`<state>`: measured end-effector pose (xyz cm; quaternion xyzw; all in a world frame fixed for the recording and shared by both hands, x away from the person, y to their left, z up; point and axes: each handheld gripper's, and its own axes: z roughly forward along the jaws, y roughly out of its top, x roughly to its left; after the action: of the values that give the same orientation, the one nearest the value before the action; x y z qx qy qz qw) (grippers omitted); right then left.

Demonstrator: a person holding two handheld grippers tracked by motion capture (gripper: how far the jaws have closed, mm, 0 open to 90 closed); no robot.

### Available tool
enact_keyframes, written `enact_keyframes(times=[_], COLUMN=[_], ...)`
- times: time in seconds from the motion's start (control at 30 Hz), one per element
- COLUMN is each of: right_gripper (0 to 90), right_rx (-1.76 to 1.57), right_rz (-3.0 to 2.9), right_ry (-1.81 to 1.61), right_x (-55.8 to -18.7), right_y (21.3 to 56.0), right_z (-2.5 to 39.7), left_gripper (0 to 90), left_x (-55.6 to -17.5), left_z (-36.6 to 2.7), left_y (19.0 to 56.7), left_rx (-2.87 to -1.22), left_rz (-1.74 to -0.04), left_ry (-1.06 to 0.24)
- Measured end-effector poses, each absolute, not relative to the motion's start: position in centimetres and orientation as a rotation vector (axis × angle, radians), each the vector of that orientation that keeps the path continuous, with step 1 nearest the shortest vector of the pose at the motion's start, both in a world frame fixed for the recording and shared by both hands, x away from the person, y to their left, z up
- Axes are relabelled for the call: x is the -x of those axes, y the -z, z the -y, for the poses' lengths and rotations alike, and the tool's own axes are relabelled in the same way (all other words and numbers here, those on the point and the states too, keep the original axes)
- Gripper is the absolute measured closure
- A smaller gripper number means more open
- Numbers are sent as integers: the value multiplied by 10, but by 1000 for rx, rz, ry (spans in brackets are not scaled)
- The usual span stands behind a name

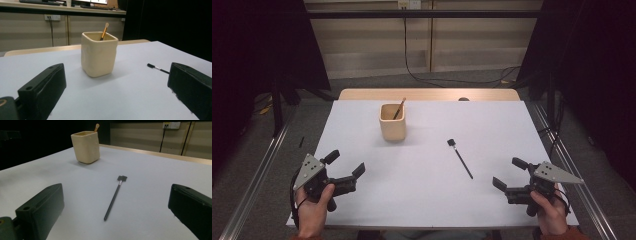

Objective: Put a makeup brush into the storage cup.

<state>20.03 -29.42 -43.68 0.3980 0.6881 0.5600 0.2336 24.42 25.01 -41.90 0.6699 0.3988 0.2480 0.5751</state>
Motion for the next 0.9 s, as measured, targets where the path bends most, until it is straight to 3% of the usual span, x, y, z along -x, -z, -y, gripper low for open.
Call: enact_keyframes(times=[0.9], right_gripper=[0], right_rx=[-1047], right_rz=[-1879], right_ry=[-1544], right_x=[-201], right_y=[433], right_z=[292], left_gripper=[15], left_x=[-220], left_z=[-265], left_y=[432], left_rx=[-1540], left_rz=[-991], left_ry=[-583])
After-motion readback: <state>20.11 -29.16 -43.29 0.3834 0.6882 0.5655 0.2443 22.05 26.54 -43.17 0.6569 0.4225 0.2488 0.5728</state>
